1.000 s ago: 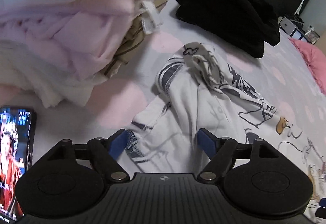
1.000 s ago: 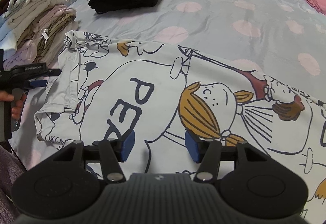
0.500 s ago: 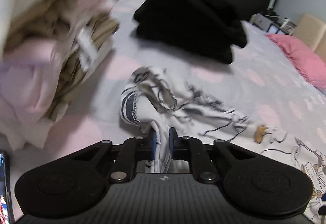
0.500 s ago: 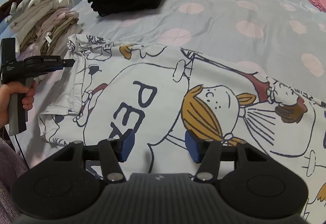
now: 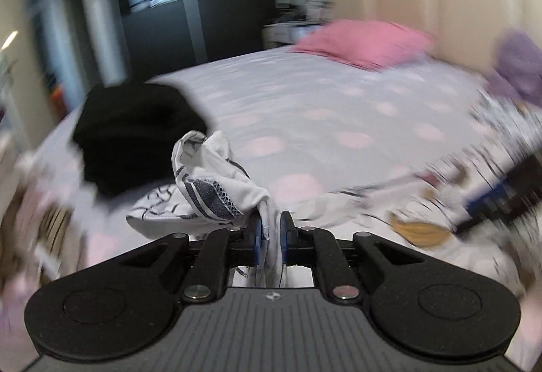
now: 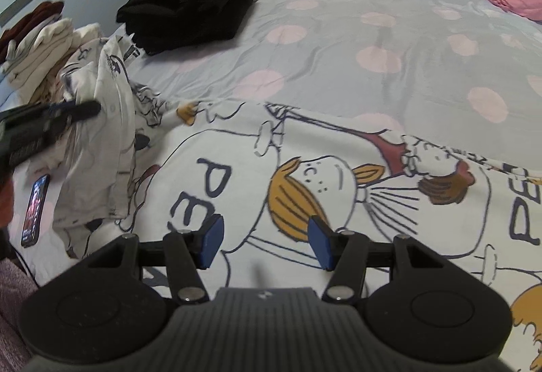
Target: Fold clothes
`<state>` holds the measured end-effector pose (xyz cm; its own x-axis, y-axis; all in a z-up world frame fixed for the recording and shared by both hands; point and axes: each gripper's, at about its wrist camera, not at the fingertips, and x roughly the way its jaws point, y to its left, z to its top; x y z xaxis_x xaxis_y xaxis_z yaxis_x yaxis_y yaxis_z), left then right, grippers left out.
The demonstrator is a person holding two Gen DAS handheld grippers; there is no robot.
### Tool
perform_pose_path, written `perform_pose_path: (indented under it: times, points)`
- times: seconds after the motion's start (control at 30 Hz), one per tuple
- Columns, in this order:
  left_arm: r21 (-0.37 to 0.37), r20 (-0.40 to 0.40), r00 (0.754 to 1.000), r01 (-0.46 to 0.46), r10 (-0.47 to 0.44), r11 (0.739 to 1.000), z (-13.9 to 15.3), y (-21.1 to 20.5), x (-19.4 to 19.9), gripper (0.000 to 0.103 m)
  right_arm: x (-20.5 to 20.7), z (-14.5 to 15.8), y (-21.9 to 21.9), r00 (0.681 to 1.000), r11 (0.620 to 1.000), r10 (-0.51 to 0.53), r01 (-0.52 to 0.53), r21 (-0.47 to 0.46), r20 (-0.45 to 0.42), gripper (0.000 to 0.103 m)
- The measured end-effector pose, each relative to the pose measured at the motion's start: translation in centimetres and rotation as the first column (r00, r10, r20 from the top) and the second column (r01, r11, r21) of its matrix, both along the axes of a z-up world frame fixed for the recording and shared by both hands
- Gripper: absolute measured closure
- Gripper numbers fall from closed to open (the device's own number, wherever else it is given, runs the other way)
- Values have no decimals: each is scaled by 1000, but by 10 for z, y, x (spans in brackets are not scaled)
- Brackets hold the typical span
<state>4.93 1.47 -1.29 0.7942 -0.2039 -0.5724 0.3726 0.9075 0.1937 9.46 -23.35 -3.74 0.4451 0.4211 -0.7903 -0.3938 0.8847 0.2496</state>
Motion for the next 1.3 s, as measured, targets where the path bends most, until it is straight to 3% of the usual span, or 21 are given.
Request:
perform_pose_path:
  times: [0.13, 0.2, 0.27, 0.37, 0.57, 0.7, 0.83, 0.93, 1.03, 1.1, 1.3]
  points:
    - [68, -58, 986, 162, -159, 984, -18, -37, -20, 89, 6, 1, -11, 999, 999, -53, 53, 2, -8, 44]
    - [85, -97, 971, 228, -220, 970, -27, -49, -32, 77, 7, -1, -15, 997, 997, -72, 72, -2, -14, 44]
    - [100, -137, 950, 294, -279, 951, -36, -62, -43, 73, 8, -3, -17, 996, 997, -83, 83, -7, -17, 44]
    - [146, -171, 935, 335, -310, 931, -43, -64, -59, 65, 9, -6, -18, 996, 996, -84, 84, -9, -26, 44]
    - [235, -161, 966, 238, -204, 942, -46, -29, -66, 57, 0, -5, -5, 1000, 1000, 0, 0, 24, -6, 44]
    - [238, -161, 981, 142, -106, 961, -48, -6, -52, 56, -9, -5, 13, 997, 997, 79, -79, 14, 11, 44]
    - [116, -202, 979, -18, 41, 993, -48, 26, -27, 51, -16, -9, 25, 991, 991, 135, -134, -23, 25, 44]
    - [26, -273, 959, -73, 78, 997, -49, 44, -16, 51, -20, -10, 33, 982, 982, 187, -187, -5, 38, 44]
    - [25, -273, 957, -91, 94, 996, -49, 46, -18, 55, -25, -11, 46, 968, 969, 248, -249, 4, 41, 44]
    - [21, -232, 969, -82, 85, 996, -43, 45, -26, 55, -28, -14, 57, 959, 959, 283, -283, 15, 18, 44]
    - [31, -172, 978, 130, -123, 991, -35, 21, -56, 55, -31, -34, 81, 942, 942, 334, -335, -35, -12, 49]
